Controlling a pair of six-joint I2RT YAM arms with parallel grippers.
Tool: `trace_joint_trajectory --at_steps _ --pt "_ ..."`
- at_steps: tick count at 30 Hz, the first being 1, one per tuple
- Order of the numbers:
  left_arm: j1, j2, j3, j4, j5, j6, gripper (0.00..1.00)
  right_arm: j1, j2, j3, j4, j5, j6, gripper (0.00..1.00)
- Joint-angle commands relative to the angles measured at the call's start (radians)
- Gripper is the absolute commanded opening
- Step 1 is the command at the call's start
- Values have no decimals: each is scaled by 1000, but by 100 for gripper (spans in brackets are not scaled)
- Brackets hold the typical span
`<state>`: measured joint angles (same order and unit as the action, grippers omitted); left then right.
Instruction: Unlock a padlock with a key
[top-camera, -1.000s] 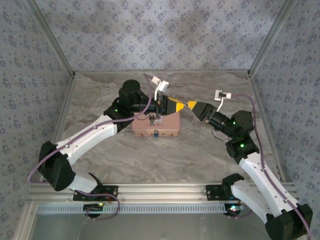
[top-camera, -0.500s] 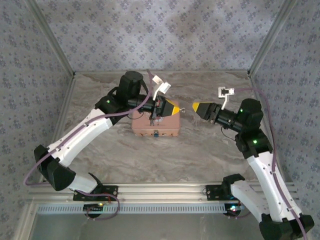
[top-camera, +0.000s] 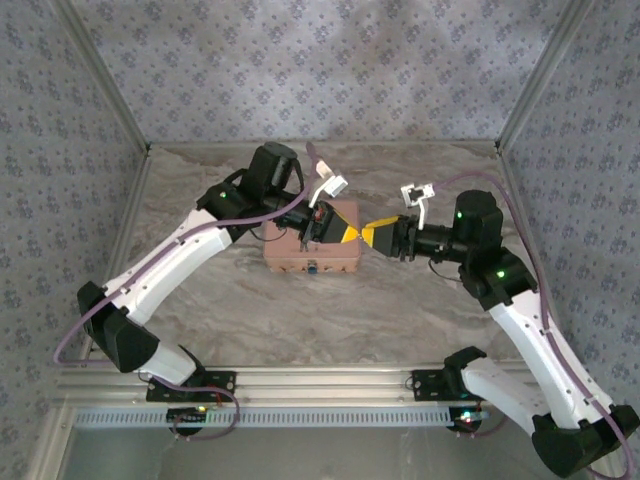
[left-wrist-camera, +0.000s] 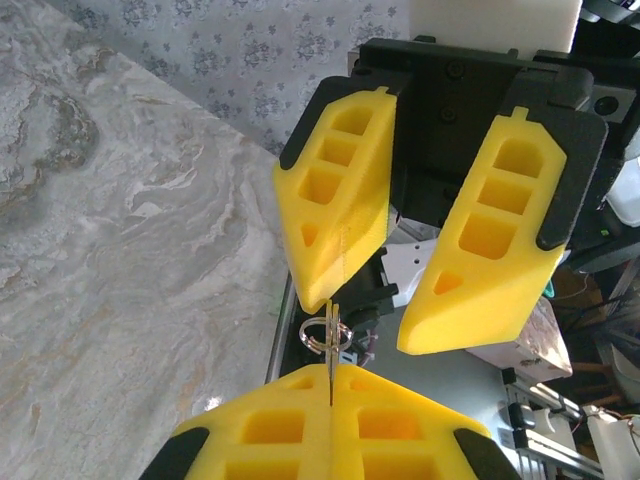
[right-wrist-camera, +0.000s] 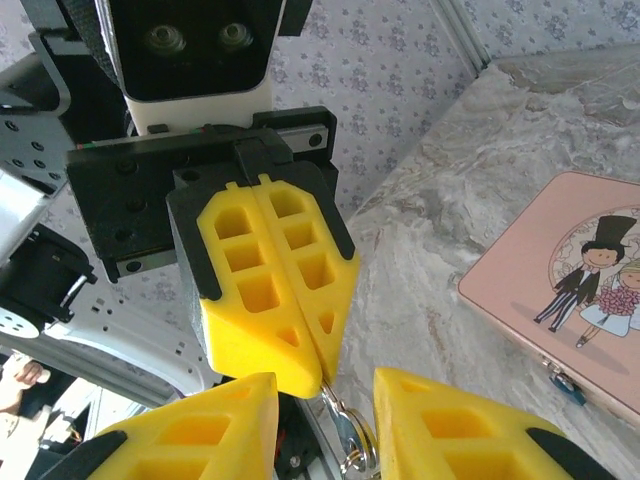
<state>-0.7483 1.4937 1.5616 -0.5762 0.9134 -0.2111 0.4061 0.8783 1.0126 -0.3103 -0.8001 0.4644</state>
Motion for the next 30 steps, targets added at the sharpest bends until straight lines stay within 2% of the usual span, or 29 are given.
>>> trace_joint_trajectory --at_steps 1,5,7,11,16,19,22,24,25,27,30 --pt "-1 -9 36 -22 31 30 0 6 -3 33 -58 2 -63 33" --pt "0 -8 40 -15 38 30 0 9 -2 39 -76 9 -77 31" --pt "1 -6 45 -17 45 30 0 11 -2 43 -80 15 -83 24" --pt "1 3 55 -21 51 30 0 17 8 52 -83 8 -91 18" --pt "0 4 59 -14 56 28 0 32 24 55 -87 12 -105 0" --pt "5 3 56 0 53 16 0 29 17 37 -42 30 -65 0" --pt "16 -13 29 50 60 -17 12 23 7 -1 55 48 15 0" --pt "23 -29 -2 92 57 -42 28 19 8 -24 115 52 68 0" --pt "30 -38 -16 112 52 -57 30 20 6 -37 146 49 94 0" --pt "42 -55 -46 140 38 -78 28 16 5 -57 199 41 133 0" --pt "65 -97 -115 231 21 -131 17 15 -10 -72 217 59 150 0"
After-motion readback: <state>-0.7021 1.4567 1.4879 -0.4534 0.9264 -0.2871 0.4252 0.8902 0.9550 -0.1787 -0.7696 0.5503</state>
